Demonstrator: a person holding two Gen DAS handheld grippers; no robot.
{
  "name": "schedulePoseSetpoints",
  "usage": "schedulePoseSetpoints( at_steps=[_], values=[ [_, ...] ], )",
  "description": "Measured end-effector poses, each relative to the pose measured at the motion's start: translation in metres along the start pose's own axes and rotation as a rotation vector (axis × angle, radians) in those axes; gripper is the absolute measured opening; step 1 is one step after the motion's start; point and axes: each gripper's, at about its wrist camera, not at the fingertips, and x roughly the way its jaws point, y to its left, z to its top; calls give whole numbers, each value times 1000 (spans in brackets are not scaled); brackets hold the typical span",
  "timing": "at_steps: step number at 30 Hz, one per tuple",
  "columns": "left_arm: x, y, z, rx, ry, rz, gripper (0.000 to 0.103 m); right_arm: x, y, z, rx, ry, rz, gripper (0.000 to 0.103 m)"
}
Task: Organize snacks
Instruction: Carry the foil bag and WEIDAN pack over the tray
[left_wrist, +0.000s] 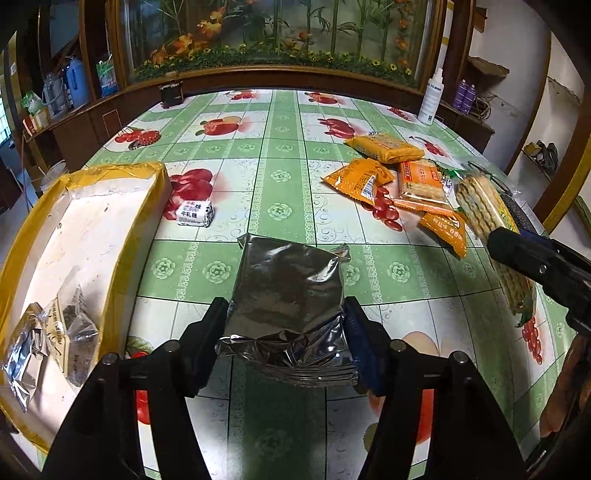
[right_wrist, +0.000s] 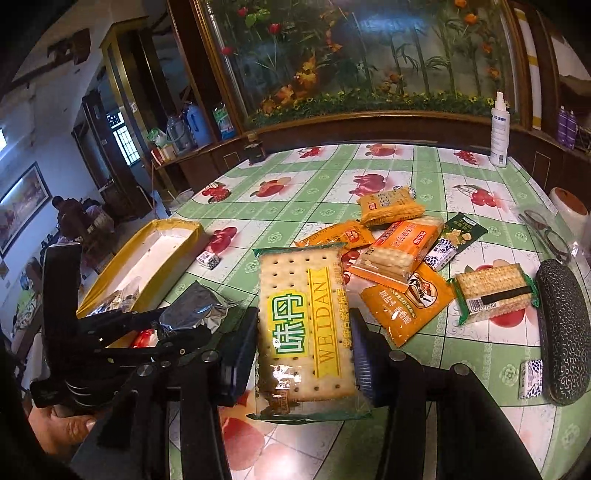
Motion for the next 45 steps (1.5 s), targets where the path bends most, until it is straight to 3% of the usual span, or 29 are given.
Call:
schedulePoseSetpoints(
  at_steps=[8,20,45],
  values=[
    [-30,14,0,-22,-76,10,59,-25,14,-5,17,-42,23,48],
    [-65,46,-1,-54,-148,83,59,-23,56,-1,-32,-54,80,48],
    [-81,138,-19,-215,-165,186,59,28,152,17,-147,-8,228,48]
  ],
)
